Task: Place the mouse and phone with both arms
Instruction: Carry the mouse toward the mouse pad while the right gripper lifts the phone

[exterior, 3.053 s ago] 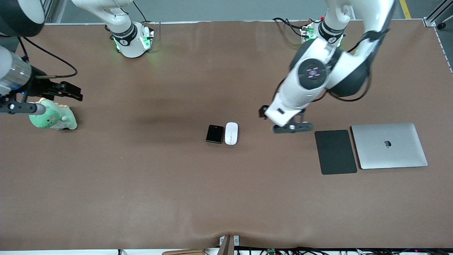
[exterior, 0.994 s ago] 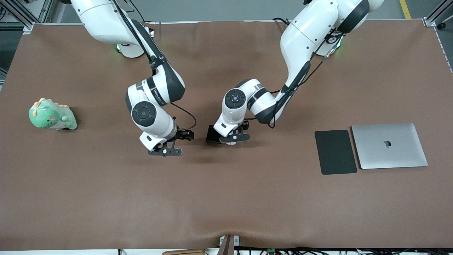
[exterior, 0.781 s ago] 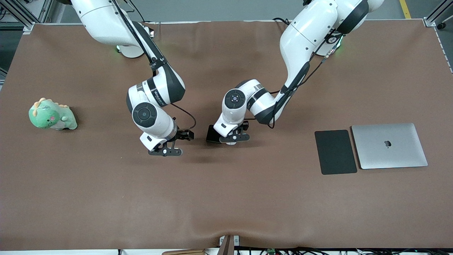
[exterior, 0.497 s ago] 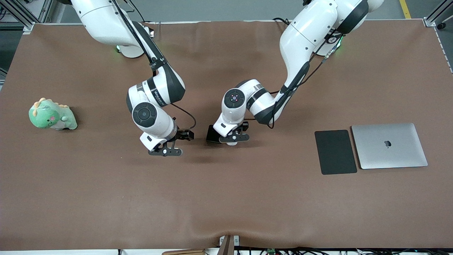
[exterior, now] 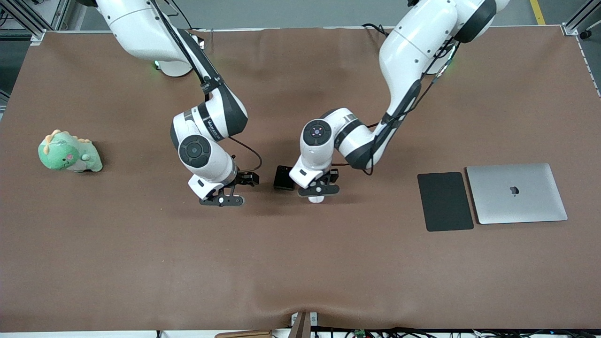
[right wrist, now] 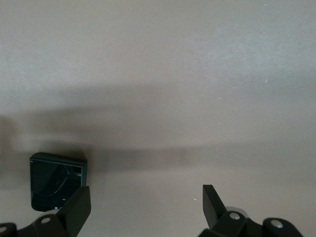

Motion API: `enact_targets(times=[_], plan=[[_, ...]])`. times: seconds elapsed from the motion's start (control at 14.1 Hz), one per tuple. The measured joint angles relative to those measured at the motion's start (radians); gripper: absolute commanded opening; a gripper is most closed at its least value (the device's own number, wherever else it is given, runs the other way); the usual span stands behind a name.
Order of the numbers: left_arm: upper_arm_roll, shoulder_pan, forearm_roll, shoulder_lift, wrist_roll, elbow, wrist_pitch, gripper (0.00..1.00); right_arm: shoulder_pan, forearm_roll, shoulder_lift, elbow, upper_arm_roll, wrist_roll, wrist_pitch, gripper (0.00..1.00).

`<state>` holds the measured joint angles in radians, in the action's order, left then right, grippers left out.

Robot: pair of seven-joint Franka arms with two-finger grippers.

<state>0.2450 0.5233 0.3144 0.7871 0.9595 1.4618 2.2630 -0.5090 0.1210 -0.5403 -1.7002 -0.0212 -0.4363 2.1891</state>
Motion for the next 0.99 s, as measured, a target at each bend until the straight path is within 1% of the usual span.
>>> enact_targets(times=[0.21,0.43,0.64,0.78,0.99], plan=[[0.0,-0.074,0.003,-0.093,-0.091,-0.004,-0.108,0.23,-0.035,0.0,-0.023,0.001,0.001,-0.052,0.059,1.0],[0.002,-0.166,0.004,-0.184,-0.224,0.019,-0.206,0.23,-0.119,-0.001,-0.097,0.039,0.003,-0.156,0.119,1.0],[0.005,-0.287,0.004,-0.258,-0.366,0.089,-0.219,0.22,-0.2,-0.007,-0.192,0.122,0.0,-0.231,0.129,1.0],[0.013,-0.374,0.004,-0.282,-0.443,0.135,-0.219,0.22,-0.206,-0.01,-0.224,0.151,-0.005,-0.235,0.132,1.0],[0.041,-0.514,0.004,-0.286,-0.554,0.188,-0.207,0.22,-0.205,-0.011,-0.242,0.157,-0.015,-0.272,0.16,1.0]])
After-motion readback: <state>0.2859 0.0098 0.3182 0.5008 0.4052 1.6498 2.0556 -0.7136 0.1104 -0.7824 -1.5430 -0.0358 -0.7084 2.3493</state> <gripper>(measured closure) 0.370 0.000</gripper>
